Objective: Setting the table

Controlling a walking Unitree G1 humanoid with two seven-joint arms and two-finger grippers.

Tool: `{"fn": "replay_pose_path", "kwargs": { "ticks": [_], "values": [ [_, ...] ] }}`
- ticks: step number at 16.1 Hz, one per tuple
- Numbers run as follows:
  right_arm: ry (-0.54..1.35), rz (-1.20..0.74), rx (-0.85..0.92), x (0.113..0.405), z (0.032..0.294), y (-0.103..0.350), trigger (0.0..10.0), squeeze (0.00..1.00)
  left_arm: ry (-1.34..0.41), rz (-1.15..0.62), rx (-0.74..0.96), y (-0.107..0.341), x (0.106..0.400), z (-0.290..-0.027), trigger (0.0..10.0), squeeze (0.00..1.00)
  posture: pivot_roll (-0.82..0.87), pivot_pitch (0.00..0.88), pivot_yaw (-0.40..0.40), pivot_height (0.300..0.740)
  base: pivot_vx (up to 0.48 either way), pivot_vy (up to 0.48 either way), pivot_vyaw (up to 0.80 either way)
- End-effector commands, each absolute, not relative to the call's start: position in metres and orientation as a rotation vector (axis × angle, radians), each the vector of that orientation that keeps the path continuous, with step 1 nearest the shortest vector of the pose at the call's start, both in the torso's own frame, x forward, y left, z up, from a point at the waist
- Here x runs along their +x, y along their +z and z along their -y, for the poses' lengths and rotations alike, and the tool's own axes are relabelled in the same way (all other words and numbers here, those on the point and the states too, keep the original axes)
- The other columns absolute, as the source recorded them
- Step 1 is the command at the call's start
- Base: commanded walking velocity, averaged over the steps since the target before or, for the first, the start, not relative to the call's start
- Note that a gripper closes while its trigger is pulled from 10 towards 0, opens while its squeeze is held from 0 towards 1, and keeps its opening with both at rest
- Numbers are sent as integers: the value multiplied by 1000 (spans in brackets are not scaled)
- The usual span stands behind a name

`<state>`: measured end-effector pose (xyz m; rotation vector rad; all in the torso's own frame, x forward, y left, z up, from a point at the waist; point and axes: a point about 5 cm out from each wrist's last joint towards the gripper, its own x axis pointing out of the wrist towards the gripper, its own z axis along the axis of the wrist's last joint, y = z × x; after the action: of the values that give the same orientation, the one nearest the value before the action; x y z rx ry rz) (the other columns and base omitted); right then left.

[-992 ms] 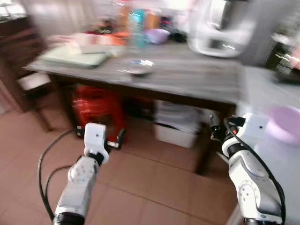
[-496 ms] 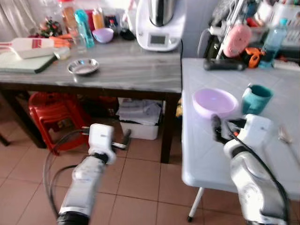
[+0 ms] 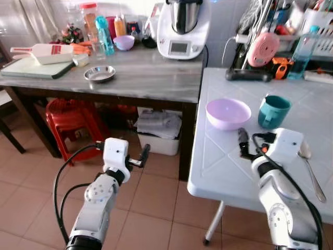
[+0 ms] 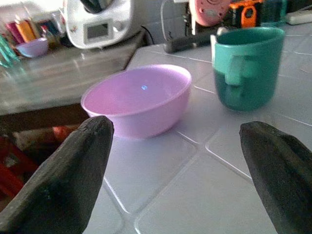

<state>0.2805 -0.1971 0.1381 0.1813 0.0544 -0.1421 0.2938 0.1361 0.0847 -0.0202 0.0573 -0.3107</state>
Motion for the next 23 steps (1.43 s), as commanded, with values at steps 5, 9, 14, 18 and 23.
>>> {"fn": "replay_pose_path", "kwargs": {
  "ticks": [5,9,14,18,23],
  "values": [
    [-121,-33,158,282,193,143,10000,0,-338,-50,-40,89,296,-139,10000,0,-19,0,23,740,0,0,0],
    [-121,-34,150,282,193,142,10000,0,-391,-37,-70,91,295,-137,10000,0,-19,0,23,740,0,0,0],
    [-117,-35,141,281,192,142,10000,0,-415,-39,-90,91,292,-136,10000,0,-16,0,20,740,253,0,0],
    [-112,-32,129,282,193,143,10000,0,-428,-41,-98,90,291,-135,10000,0,-15,0,17,740,258,0,0],
    [-90,6,88,284,188,152,10000,0,-437,-42,-101,90,290,-134,10000,0,-16,0,16,740,256,0,0]
  ]
}}
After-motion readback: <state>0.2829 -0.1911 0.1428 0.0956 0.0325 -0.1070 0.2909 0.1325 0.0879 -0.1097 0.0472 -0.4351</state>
